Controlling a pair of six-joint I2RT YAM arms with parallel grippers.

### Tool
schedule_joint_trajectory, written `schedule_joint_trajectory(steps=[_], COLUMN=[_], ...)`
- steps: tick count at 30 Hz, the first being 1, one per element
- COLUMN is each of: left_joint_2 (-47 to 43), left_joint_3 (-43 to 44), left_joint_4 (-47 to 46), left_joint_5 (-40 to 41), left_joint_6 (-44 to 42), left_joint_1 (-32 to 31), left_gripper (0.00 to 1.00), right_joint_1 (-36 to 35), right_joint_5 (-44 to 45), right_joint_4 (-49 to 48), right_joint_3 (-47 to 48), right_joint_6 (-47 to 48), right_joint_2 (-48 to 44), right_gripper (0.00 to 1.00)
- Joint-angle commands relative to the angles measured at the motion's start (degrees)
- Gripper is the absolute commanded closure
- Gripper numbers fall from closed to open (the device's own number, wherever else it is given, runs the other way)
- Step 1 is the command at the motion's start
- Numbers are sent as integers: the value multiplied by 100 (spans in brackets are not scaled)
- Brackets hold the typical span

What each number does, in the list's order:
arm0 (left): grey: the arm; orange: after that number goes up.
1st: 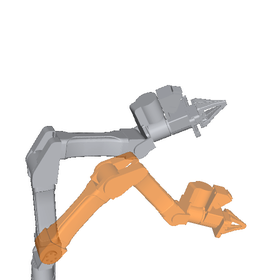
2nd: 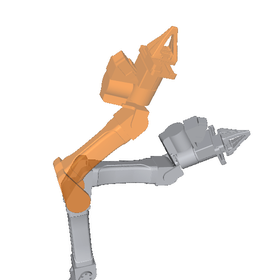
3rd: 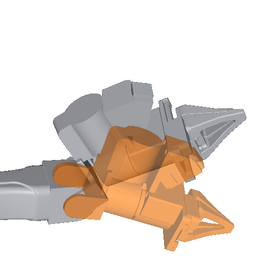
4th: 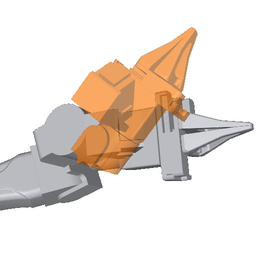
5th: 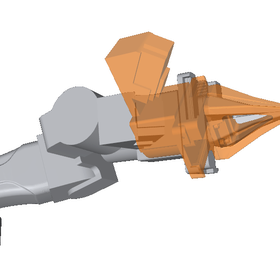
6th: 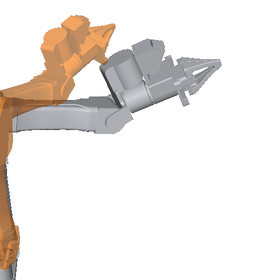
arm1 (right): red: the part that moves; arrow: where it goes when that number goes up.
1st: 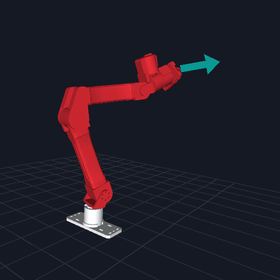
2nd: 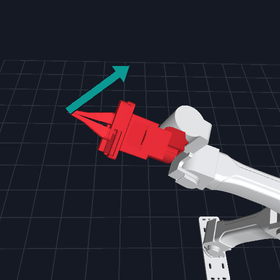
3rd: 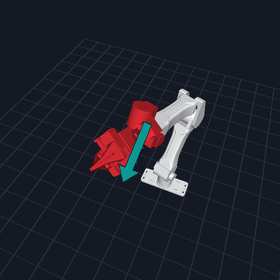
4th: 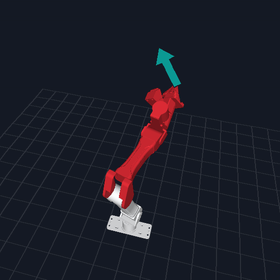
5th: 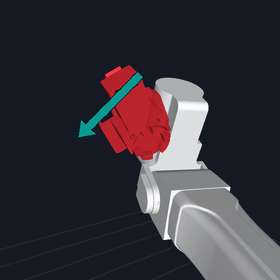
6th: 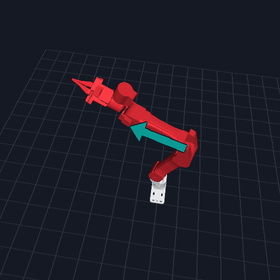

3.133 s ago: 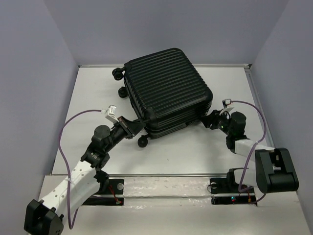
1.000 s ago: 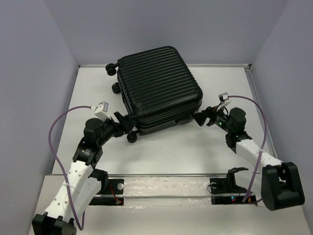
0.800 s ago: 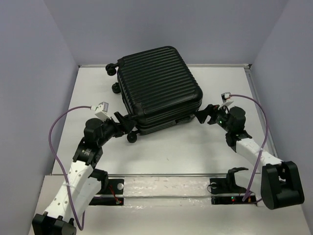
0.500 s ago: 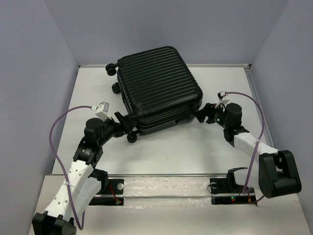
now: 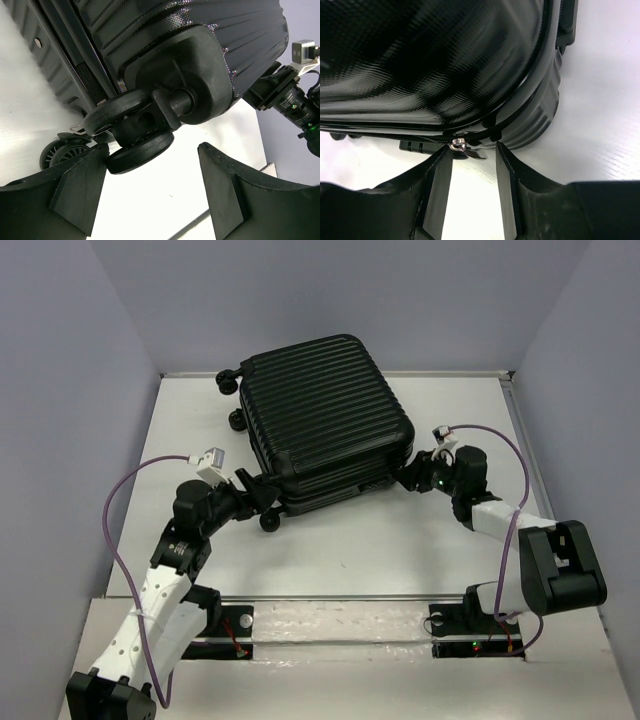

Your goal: Pack the luggage

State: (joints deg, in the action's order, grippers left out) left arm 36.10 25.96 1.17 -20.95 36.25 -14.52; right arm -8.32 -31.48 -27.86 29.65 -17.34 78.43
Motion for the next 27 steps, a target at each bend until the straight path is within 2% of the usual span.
schedule_joint_trajectory(steps=[1, 8, 10, 11, 13, 14, 19, 24, 27], left_joint_2=[38, 20, 29, 29, 55, 108, 292, 520, 618], left_joint_3=[-12, -20, -29, -20, -12, -12, 24, 85, 120], left_joint_4=[-433, -468, -477, -495, -512, -556, -785, -1040, -1031], left_joint_5=[-199, -243, -260, -295, -339, -409, -594, -665, -665], left_joint_6=[-30, -4, 5, 5, 5, 5, 75, 137, 93], left_joint_1=[-15, -15, -15, -15, -15, -15, -24, -77, -129], left_gripper=[18, 20, 20, 21, 20, 21, 23, 24, 28], right_joint_1=[23, 23, 23, 23, 23, 23, 23, -433, -495], right_joint_5=[-191, -121, -130, -139, -104, -69, -156, 353, 441], right_joint_4=[-747, -1055, -1195, -1248, -1389, -1450, -1381, -741, -590], right_joint_3=[146, 129, 103, 94, 41, 32, -64, -170, -240], right_joint_6=[56, 3, -49, -85, -146, -199, -305, -138, -155], right_joint_2=[-4, 49, 119, 137, 137, 128, -29, -205, -293], right_gripper=[56, 58, 66, 74, 84, 93, 93, 93, 93])
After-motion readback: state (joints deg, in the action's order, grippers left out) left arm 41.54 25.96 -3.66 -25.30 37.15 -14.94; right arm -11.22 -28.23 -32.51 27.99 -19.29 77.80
